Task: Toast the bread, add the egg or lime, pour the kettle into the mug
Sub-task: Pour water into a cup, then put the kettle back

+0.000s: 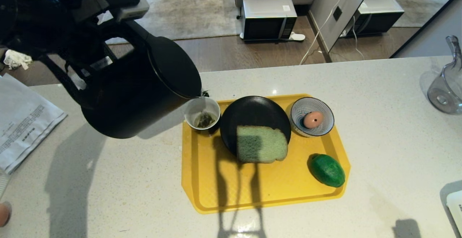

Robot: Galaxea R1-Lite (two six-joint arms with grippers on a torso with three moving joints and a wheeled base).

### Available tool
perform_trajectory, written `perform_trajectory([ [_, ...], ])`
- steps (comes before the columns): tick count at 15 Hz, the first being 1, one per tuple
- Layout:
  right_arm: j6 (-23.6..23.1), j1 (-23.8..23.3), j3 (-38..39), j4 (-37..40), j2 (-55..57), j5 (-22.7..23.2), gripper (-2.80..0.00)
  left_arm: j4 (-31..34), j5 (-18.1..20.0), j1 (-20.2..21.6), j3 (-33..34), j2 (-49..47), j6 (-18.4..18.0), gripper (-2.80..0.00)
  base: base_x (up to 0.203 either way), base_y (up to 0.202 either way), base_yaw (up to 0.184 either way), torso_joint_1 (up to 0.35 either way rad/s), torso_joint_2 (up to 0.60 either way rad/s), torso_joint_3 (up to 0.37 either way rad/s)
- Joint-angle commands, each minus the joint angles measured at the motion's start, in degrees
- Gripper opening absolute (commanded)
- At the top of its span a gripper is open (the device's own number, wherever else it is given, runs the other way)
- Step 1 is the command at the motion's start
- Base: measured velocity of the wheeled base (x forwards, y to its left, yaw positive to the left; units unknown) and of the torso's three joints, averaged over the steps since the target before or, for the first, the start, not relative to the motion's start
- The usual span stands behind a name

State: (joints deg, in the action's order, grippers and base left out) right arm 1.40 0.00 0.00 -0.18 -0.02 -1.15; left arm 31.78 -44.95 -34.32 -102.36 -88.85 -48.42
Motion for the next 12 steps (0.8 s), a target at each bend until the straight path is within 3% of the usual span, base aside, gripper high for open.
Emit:
perform_trajectory([
  [1, 0.0, 0.0, 0.0, -0.1, 0.0, 0.0, -2.80, 0.2, -0.4, -1.2, 1.8, 3.3, 1.5, -2.80, 0.000, 0.000, 0.000, 0.000, 0.00, 0.000],
  [5, 0.0, 0.0, 0.0, -0.1, 0.0, 0.0, -2.80, 0.1, -0.8, -1.3, 6.8, 9.4, 3.0, -2.80, 0.000, 0.000, 0.000, 0.000, 0.00, 0.000],
  [9, 0.0, 0.0, 0.0, 0.0, 0.0, 0.0, -2.80, -0.8, -0.7, -1.3, 19.1, 16.8, 13.5, -2.80, 0.000, 0.000, 0.000, 0.000, 0.00, 0.000],
  [12, 0.0, 0.0, 0.0, 0.0, 0.0, 0.0, -2.80, -10.4, -0.6, -1.1, 33.3, 22.1, 19.6, -2.80, 0.000, 0.000, 0.000, 0.000, 0.00, 0.000],
])
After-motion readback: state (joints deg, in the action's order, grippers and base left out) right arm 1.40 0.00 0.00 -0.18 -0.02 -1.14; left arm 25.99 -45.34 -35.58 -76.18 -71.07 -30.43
